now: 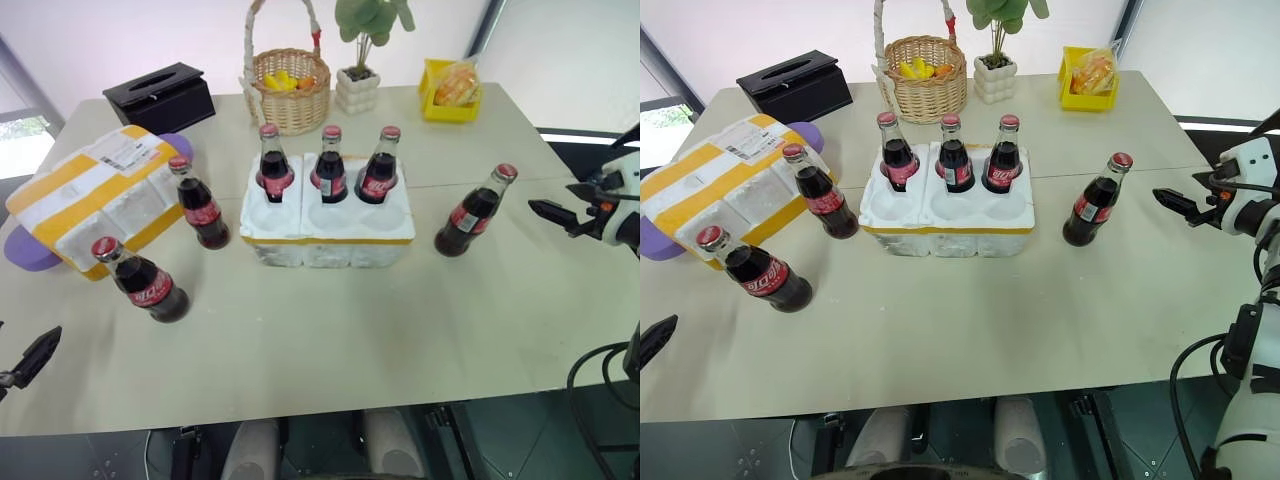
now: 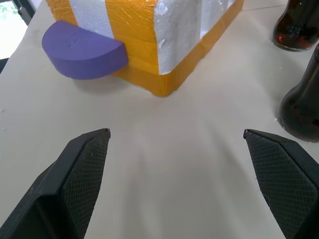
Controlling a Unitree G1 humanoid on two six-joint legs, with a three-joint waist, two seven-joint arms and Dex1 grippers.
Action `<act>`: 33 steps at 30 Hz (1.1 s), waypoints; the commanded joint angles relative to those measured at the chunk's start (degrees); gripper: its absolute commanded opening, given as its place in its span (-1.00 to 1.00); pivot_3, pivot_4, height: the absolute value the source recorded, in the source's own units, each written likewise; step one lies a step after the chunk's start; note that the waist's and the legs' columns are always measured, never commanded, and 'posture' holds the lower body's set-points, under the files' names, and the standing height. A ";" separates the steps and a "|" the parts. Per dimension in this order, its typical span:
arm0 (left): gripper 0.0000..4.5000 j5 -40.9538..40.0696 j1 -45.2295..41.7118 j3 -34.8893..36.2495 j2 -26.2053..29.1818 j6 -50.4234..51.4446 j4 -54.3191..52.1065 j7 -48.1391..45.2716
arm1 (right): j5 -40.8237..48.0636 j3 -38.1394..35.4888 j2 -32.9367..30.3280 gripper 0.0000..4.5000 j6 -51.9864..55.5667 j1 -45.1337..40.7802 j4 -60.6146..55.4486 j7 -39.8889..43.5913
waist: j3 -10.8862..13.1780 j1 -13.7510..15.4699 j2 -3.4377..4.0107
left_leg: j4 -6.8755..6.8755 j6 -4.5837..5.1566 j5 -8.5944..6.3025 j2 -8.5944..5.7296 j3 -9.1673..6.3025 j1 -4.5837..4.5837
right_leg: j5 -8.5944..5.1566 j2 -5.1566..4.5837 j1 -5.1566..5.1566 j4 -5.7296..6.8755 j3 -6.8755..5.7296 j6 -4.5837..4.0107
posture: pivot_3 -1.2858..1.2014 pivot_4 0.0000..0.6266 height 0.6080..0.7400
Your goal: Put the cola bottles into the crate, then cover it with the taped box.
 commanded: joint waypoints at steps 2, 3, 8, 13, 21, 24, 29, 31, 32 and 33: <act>1.00 -0.15 -0.22 1.12 0.84 -0.05 -1.68 0.47 | 0.34 -1.08 -0.78 0.97 -0.72 -1.76 -0.21 -0.45 | 0.00 0.00 0.00 | 0.00 0.00 0.00 0.00 0.00 0.00 | 0.00 0.00 0.00 0.00 0.00 0.00 | 0.03 -0.52 1.00; 1.00 -0.49 -0.49 1.35 0.80 0.34 -1.57 0.80 | 0.33 -1.07 -0.68 0.97 -0.80 -1.71 -0.21 -0.58 | 0.00 0.00 0.00 | 0.00 0.00 0.00 0.00 0.00 0.00 | 0.00 0.00 0.00 0.00 0.00 0.00 | 0.03 -0.52 1.00; 1.00 -2.01 -0.88 2.26 1.45 3.72 -0.75 1.60 | 0.22 -0.98 -0.56 0.97 -0.64 -1.54 -0.14 -1.02 | 0.00 0.00 0.00 | 0.00 0.00 0.00 0.00 0.00 0.00 | 0.00 0.00 0.00 0.00 0.00 0.00 | 0.03 -0.52 1.00; 1.00 -1.58 -1.23 2.01 1.74 3.10 -0.34 0.61 | 0.20 -0.98 -0.66 0.97 0.19 -1.45 -0.01 -1.18 | 0.00 0.00 0.00 | 0.00 0.00 0.00 0.00 0.01 0.01 | 0.00 0.00 0.00 0.02 0.00 0.00 | 0.03 -0.52 1.00; 1.00 -6.26 -2.03 2.33 2.91 5.79 -3.90 -1.78 | -1.47 -0.35 -2.30 0.97 -1.31 -2.04 -0.16 -2.79 | 0.00 0.03 0.00 | 0.00 0.00 0.00 0.00 0.01 0.00 | 0.00 0.00 0.00 0.02 0.01 0.00 | 0.03 -0.52 1.00; 1.00 -10.33 -0.68 2.83 4.55 8.95 -7.68 -4.44 | -2.12 0.09 -4.90 0.97 -1.37 -3.57 -0.80 -0.31 | 0.02 0.06 0.04 | 0.02 0.00 0.00 -0.01 0.01 -0.01 | 0.00 0.00 0.00 0.02 0.01 0.00 | 0.03 -0.52 1.00; 1.00 -12.87 0.93 3.55 6.81 11.18 -10.05 -7.87 | -0.93 -0.31 -8.53 0.97 0.37 -7.92 -1.93 6.19 | 0.07 -0.18 0.23 | -0.01 0.00 0.00 -0.01 0.05 0.01 | 0.00 -0.01 -0.03 0.02 0.05 0.00 | 0.03 -0.52 1.00; 1.00 -13.17 1.09 4.66 8.16 11.63 -9.41 -9.20 | 0.12 -0.22 -10.26 0.97 2.66 -10.33 -3.42 12.38 | 0.07 -0.32 0.23 | -0.05 0.00 -0.01 0.00 0.07 0.04 | -0.01 0.00 -0.04 0.02 0.07 0.01 | 0.03 -0.52 1.00; 1.00 -13.10 1.13 5.00 8.71 11.67 -9.01 -9.84 | 0.79 -0.12 -11.17 0.97 3.89 -11.39 -4.51 16.32 | 0.08 -0.36 0.24 | -0.05 0.00 -0.01 0.00 0.07 0.04 | -0.01 0.00 -0.04 0.02 0.07 0.01 | 0.03 -0.52 1.00; 1.00 -12.73 1.13 5.02 9.05 11.38 -8.60 -10.49 | 1.58 0.11 -11.97 0.97 5.79 -12.30 -6.02 20.79 | 0.09 -0.37 0.26 | -0.04 0.00 -0.01 0.00 0.10 0.03 | -0.02 0.00 -0.05 0.02 0.09 0.01 | 0.03 -0.52 1.00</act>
